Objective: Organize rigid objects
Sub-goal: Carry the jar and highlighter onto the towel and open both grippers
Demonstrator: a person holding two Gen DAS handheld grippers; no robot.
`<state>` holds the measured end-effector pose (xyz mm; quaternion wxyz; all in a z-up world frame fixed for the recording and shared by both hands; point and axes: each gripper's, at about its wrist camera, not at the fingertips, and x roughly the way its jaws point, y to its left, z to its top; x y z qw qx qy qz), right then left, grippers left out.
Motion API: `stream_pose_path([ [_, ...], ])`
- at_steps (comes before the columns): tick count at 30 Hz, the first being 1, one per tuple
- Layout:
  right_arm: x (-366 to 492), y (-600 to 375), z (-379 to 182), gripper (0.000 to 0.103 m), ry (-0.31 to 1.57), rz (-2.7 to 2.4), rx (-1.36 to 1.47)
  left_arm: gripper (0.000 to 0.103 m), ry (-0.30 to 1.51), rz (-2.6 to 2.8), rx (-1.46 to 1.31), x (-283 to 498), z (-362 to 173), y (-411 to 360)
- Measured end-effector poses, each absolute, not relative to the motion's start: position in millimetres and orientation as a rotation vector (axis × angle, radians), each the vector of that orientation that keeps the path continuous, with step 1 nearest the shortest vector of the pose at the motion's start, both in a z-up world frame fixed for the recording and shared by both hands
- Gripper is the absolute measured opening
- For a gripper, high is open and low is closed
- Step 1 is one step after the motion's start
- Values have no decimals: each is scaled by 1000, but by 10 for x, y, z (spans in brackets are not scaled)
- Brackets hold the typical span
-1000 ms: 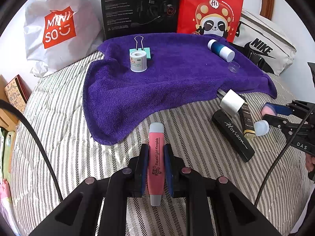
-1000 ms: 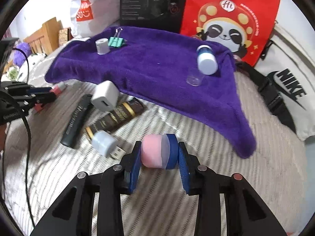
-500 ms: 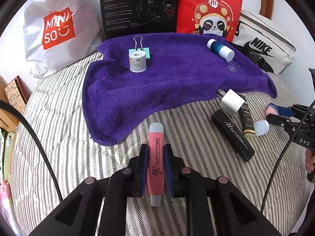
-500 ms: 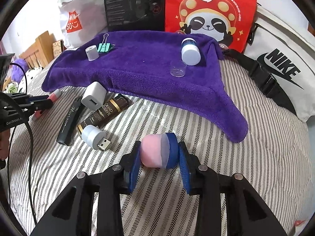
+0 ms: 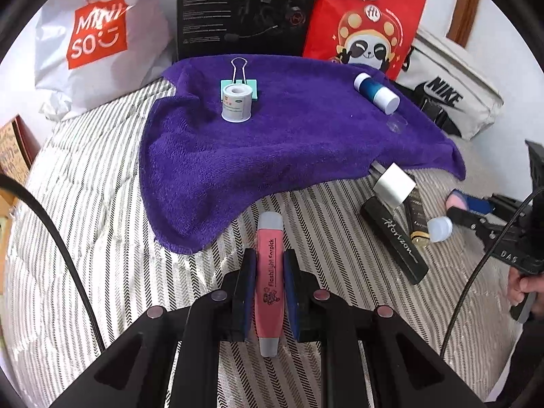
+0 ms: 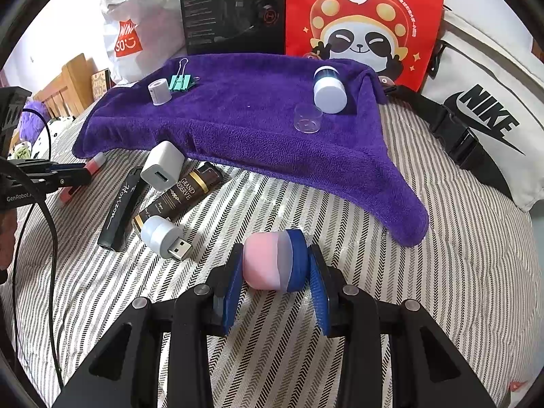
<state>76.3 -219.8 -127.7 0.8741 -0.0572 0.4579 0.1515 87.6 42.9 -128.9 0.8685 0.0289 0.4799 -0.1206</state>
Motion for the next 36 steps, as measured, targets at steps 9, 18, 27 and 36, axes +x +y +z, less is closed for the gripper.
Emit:
stream_pose_path([
  [9,743,-2220,-1284,37,937,321,-106,16,1013,-214,166,837,-1272,303],
  [18,740,-2221,-1289,37,935,320,-107,16,1021,-211,161,834,-1273,301],
  [27,691,-2241,-1167,36,956,358,-74,16,1013,-295,96,736,-1100,350],
  [36,807,-2224,-846,36,908,376,-67,16,957,-309,29,769,-875,505],
])
